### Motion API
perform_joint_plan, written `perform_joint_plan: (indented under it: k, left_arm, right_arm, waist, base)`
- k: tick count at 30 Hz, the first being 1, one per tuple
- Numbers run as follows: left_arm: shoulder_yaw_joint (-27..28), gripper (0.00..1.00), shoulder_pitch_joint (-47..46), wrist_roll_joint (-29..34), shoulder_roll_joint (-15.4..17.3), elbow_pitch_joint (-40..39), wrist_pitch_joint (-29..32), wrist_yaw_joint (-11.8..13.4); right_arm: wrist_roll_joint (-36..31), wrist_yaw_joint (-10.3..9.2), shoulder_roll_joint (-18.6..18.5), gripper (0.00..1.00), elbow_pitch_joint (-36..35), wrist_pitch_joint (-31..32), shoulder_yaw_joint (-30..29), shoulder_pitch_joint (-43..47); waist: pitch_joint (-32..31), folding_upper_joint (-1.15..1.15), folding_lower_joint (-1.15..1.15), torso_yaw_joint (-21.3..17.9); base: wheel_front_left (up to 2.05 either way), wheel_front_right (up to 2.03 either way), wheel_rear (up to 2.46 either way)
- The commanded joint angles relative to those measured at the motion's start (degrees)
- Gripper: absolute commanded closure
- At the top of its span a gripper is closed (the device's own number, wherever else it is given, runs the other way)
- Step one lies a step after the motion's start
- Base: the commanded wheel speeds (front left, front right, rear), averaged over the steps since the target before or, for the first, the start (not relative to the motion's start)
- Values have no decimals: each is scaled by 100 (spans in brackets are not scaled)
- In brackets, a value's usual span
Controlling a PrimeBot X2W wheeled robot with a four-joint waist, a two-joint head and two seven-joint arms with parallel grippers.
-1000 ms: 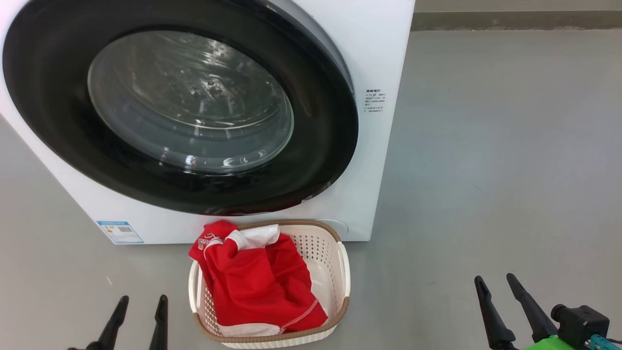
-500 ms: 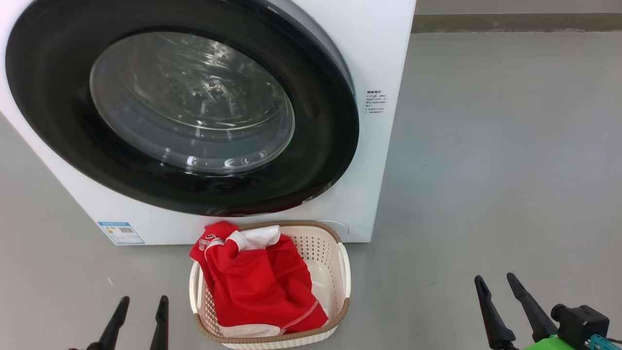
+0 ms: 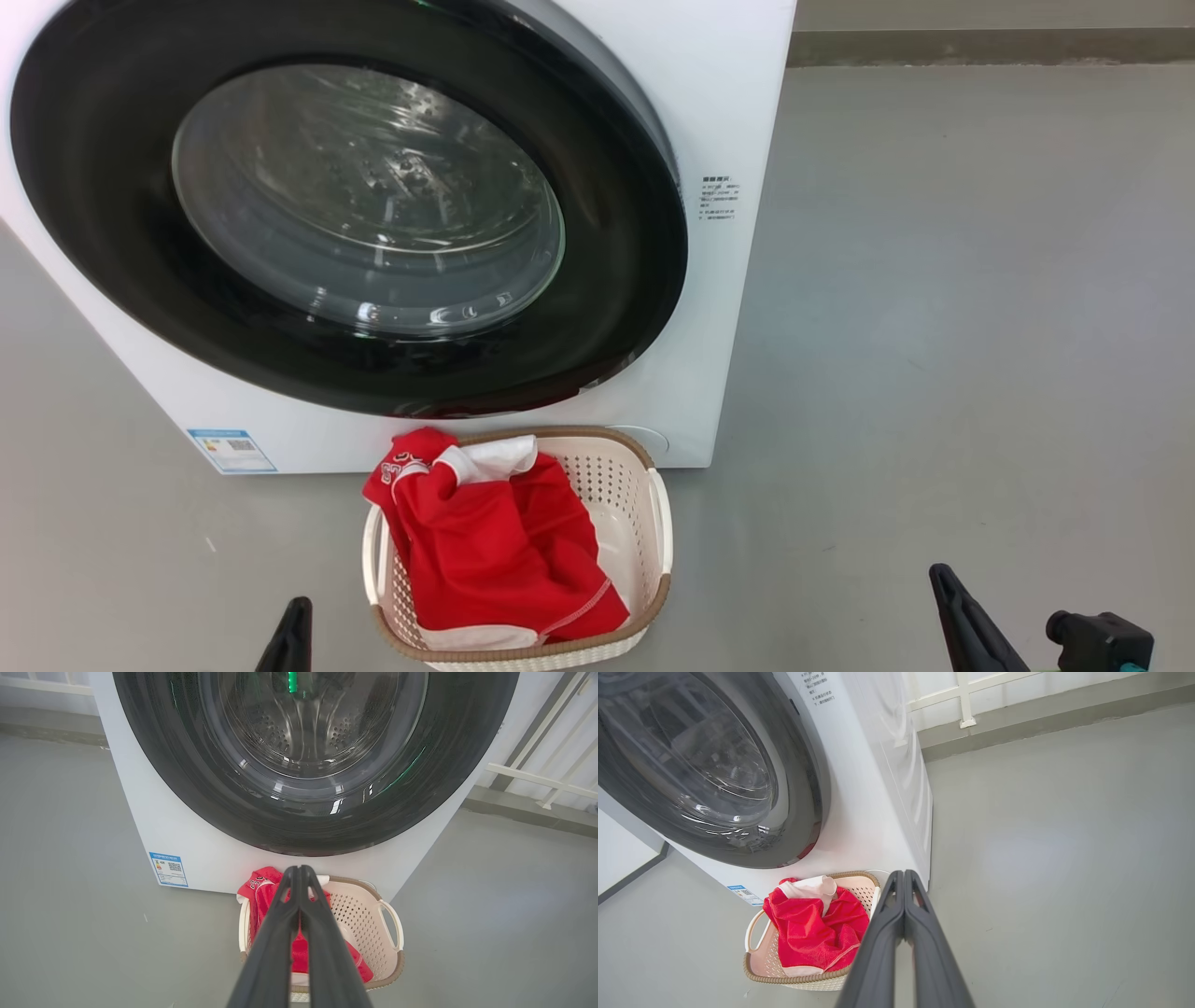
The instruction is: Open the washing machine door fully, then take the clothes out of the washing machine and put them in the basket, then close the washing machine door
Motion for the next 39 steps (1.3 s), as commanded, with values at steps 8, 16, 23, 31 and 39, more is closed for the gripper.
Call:
perform_joint_plan:
  k: [8,16,23,31,39]
  left_arm:
    - [74,100,-125,-569,54,-136,136,0]
    - [98,100,-189,-1070,41,-146,266,1]
    - [120,100,-245,-1507,30,-154,380,1]
    - [145,100,-309,-2008,17,-164,512,1]
    - [168,100,-365,-2447,6,-173,628,1]
  right_arm:
    - [533,-1,-48,100,-170,129,-85,-179]
    - [956,-1,-33,100,-199,258,-141,-255]
    - [1325,-2,-18,100,-226,372,-190,-320]
    - [1748,-2,0,100,-258,503,-248,-394]
    - [2117,-2,16,100,-286,619,-300,-459]
  waist:
    - [2,0,-3,-24]
    - [-9,0,-3,-48]
    - [-18,0,-3,-70]
    - [-29,0,-3,-94]
    - [-39,0,-3,-115]
  base:
    - [0,0,0]
    - [0,0,0]
    - [0,0,0]
    - [0,0,0]
    - [0,0,0]
